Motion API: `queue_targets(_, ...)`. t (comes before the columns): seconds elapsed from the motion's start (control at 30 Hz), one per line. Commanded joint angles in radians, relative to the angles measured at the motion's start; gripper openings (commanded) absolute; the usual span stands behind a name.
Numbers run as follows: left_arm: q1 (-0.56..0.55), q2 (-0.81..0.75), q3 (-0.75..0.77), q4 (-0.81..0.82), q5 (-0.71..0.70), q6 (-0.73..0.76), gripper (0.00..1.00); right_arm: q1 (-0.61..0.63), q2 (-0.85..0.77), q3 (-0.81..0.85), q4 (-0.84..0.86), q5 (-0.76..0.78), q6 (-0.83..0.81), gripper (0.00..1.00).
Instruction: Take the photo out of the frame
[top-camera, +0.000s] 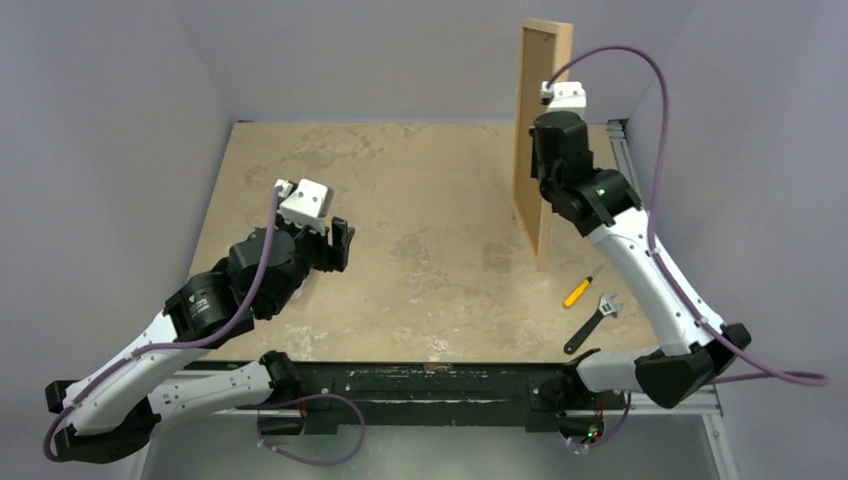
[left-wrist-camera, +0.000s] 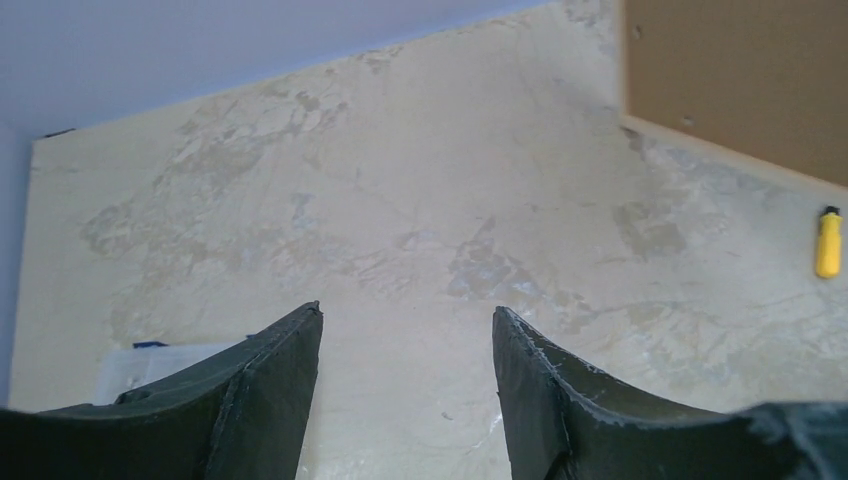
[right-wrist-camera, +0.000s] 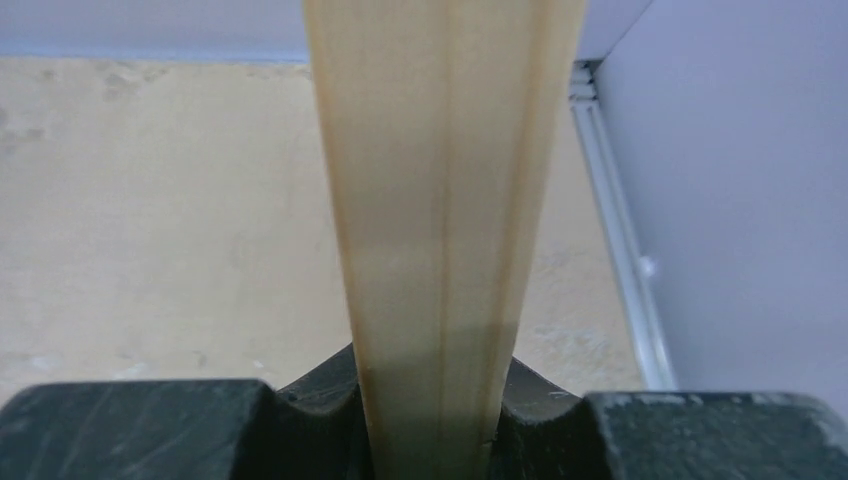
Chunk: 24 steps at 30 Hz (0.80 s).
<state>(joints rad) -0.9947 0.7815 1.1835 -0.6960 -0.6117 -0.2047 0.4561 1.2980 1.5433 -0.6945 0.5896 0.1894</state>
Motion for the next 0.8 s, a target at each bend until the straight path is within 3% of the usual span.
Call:
queue_targets(0.0, 0.007, -0.055, -0.043, 0.097, -0.134, 0.067, 0.61, 0.142, 0.073, 0.061, 0.108, 0.398, -0.292, 0.00)
queue_targets(0.2, 0.007, -0.148, -0.132, 0.172, -0.240, 0.085, 0.60, 0.342, 0.201, 0.002, 0.238, 0.642, -0.510, 0.00)
queue_targets(0.43, 0.008, -0.225, -0.188, 0.235, -0.313, 0.111, 0.59, 0.495, 0.412, -0.001, 0.278, 0.738, -0.617, 0.00)
queue_targets(0.53, 0.010, -0.238, -0.204, 0.253, -0.328, 0.124, 0.59, 0.536, 0.528, 0.017, 0.234, 0.751, -0.603, 0.00)
queue_targets(0.77, 0.013, -0.235, -0.215, 0.251, -0.339, 0.127, 0.59, 0.553, 0.761, 0.059, 0.049, 0.728, -0.397, 0.00)
